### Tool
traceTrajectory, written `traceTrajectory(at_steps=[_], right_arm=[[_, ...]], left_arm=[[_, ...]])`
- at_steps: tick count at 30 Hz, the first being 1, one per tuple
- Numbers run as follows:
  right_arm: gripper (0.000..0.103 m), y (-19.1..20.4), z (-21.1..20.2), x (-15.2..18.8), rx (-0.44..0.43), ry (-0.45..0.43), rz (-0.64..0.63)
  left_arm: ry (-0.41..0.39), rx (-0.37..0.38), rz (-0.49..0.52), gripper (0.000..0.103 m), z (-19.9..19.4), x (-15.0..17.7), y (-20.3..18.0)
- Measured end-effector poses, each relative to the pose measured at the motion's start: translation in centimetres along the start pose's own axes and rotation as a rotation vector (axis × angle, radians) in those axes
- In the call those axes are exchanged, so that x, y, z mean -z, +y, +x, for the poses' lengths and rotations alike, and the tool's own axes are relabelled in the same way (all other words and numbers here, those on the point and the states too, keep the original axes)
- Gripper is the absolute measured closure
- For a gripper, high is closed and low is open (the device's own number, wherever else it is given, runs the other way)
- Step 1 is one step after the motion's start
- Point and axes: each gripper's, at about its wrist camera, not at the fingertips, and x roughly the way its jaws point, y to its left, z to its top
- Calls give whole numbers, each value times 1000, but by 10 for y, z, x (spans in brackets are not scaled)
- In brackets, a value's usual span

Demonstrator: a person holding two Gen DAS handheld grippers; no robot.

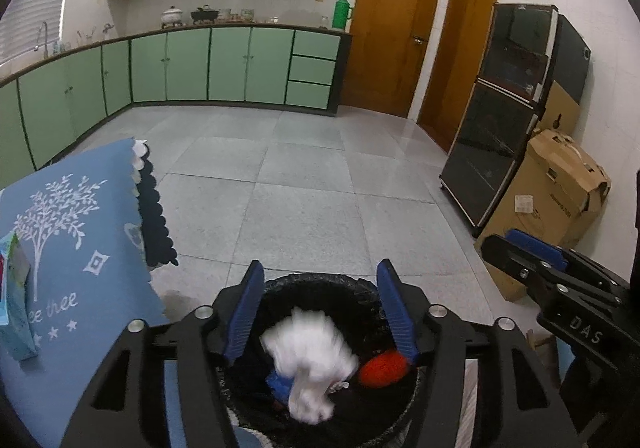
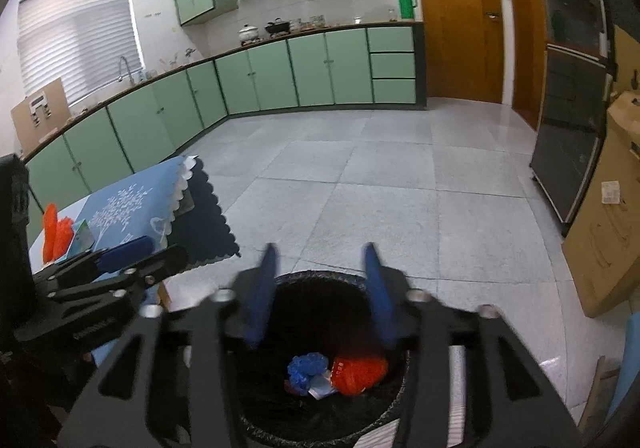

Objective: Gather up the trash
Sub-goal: 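Carry tissues and mesh bag over the bin and open both grippers, then move both open grippers back to the table items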

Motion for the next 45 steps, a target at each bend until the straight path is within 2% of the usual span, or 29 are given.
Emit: traceTrajectory(at_steps=[1, 2, 4, 9, 14, 25, 31, 37, 45], right_arm=[[32, -2, -1, 0, 11, -6, 8], [20, -2, -2, 0, 25, -15, 17], [14, -5, -6, 0, 42, -29, 44], [11, -6, -10, -2, 35, -36, 75], [10, 16, -15, -5, 7, -49, 47], [9, 97, -7, -7, -132, -40, -38], [9, 150, 1, -4, -206, -31, -107], [9, 202, 11, 3, -275, -15, -176], [9, 243, 22, 14, -312, 4, -225]], left_arm=[[-6, -5, -6, 36, -2, 0, 3], [-14, -12, -17, 26, -5, -1, 6], [-29, -24, -34, 23, -11, -2, 13], [-67, -69, -49, 23, -32, -7, 30], [-103, -146, -60, 21, -61, -8, 49], [-153, -354, -119, 20, -129, 16, 111], [-138, -477, -192, 20, -154, 40, 159], [-112, -560, -266, 20, -167, 60, 203], [-36, -588, -330, 20, -160, 86, 235]])
